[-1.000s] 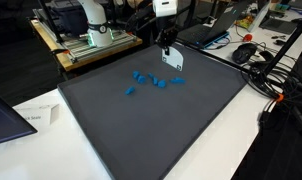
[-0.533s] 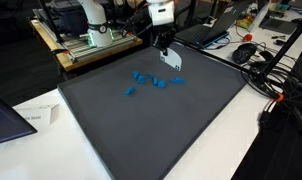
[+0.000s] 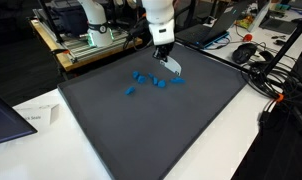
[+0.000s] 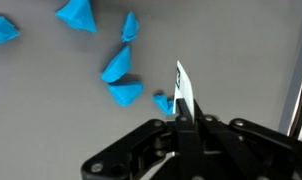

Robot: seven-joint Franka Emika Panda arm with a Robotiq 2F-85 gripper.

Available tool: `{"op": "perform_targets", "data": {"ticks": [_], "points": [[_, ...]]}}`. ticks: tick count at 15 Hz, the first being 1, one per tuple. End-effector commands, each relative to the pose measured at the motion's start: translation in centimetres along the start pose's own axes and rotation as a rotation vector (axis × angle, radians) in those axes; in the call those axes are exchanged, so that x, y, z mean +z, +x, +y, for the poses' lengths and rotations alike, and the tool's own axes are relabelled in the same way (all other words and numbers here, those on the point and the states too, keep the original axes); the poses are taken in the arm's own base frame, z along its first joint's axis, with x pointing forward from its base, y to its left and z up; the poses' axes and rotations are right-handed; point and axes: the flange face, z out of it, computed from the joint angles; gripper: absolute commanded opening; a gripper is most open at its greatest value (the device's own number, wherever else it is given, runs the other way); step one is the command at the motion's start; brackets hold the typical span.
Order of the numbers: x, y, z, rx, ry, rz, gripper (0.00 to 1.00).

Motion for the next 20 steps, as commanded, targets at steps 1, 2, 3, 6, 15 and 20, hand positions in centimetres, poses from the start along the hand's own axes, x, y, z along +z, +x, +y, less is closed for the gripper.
{"op": "perform_targets", "data": {"ticks": [1, 2, 3, 6, 15, 20], "points": [[0.7, 1.8, 1.6, -0.008, 0.081, -0.021, 0.01], [1.0, 2.0, 2.0, -0.005, 0.094, -0.027, 0.01], [1.1, 2.3, 2.4, -0.001, 0.105, -0.031, 0.01], [1.7, 3.0, 3.6, 0.009, 0.133, -0.038, 0.01], [1.2, 3.9, 5.4, 0.006, 0.167, -0.032, 0.01], [-1.7, 2.7, 4.1, -0.002, 0.104, -0.011, 0.01]]}}
